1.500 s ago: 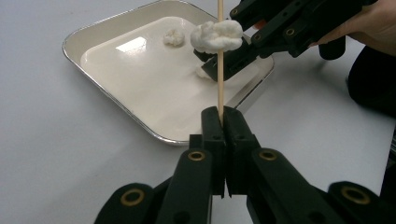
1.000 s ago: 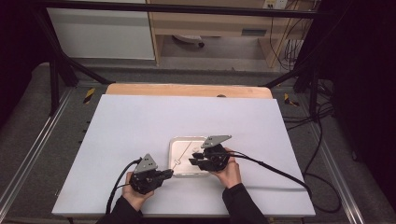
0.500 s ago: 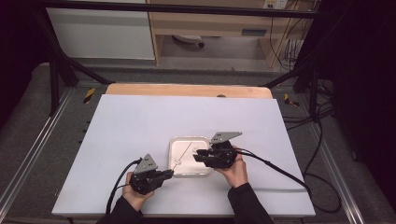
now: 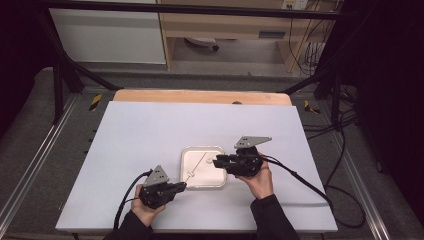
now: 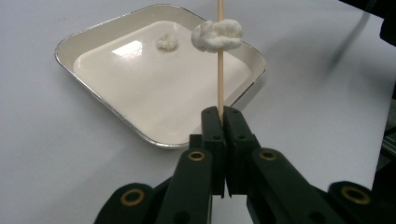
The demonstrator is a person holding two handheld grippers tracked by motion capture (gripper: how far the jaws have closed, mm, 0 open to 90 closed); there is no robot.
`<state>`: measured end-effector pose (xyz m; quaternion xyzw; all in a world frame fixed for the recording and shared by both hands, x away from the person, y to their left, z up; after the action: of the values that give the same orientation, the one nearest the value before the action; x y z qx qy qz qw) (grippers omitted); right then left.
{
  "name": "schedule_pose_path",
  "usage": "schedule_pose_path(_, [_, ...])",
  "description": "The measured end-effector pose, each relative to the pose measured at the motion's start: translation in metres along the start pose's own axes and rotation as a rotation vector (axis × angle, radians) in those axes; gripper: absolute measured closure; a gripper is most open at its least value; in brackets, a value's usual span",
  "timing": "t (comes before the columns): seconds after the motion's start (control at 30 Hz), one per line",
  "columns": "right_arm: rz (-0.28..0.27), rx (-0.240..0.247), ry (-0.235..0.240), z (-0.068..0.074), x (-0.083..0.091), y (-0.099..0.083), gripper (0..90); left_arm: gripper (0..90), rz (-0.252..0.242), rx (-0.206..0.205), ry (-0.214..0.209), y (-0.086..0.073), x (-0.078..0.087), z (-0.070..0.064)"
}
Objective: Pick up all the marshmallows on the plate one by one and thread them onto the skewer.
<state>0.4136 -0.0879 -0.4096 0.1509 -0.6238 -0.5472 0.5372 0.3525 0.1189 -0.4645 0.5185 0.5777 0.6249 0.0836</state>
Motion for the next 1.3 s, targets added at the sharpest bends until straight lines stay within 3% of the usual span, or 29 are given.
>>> schedule_pose_path(0.47, [-0.088,-0.061,0.043,-0.003,0.016,0.018,71.9,88.6,-0.007,-0.012,-0.013,0.001,0.0,-0.004])
schedule_pose_path(1.03, [-0.156,-0.142,0.123,-0.008,0.013,0.031,72.3,88.6,-0.008,-0.03,-0.021,0.001,-0.001,-0.008])
schedule_pose_path(1.3, [-0.16,-0.16,0.152,-0.009,0.007,0.031,72.2,88.6,-0.006,-0.036,-0.026,0.001,-0.001,-0.009])
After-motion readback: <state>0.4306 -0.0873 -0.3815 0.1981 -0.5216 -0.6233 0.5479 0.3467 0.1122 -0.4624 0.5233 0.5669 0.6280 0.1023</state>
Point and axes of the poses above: each handheld gripper's, and its own axes: x roughly backward along the jaws, y roughly out of its top, z roughly to its left, the point moved 6 cm from there along -x, roughly forward along the jaws, and after that the axes turned 4 degrees about x, right-handed, at the moved point
